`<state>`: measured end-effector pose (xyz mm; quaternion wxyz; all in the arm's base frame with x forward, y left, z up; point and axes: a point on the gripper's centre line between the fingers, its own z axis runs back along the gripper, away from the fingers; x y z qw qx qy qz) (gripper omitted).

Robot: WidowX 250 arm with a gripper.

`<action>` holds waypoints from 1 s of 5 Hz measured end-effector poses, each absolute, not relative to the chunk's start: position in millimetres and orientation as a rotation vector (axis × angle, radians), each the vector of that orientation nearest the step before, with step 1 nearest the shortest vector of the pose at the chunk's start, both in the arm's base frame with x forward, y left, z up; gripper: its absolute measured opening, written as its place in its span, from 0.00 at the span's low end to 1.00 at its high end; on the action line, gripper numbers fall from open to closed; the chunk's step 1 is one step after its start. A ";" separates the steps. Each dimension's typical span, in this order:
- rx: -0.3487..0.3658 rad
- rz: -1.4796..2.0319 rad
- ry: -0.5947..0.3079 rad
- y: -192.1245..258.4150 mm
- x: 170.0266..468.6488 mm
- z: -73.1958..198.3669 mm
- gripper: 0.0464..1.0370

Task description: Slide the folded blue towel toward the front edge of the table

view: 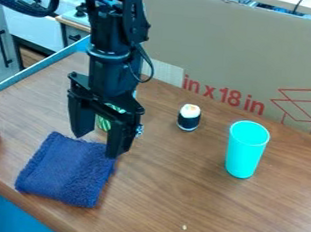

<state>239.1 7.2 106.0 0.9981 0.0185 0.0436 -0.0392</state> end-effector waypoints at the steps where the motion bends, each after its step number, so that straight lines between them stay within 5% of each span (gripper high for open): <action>1: 0.034 -0.081 0.109 7.3 236.7 100.3 0.96; 3: 0.002 0.093 -0.011 83.5 223.3 106.3 0.96; 5: -0.011 0.117 0.030 89.0 238.9 62.4 0.96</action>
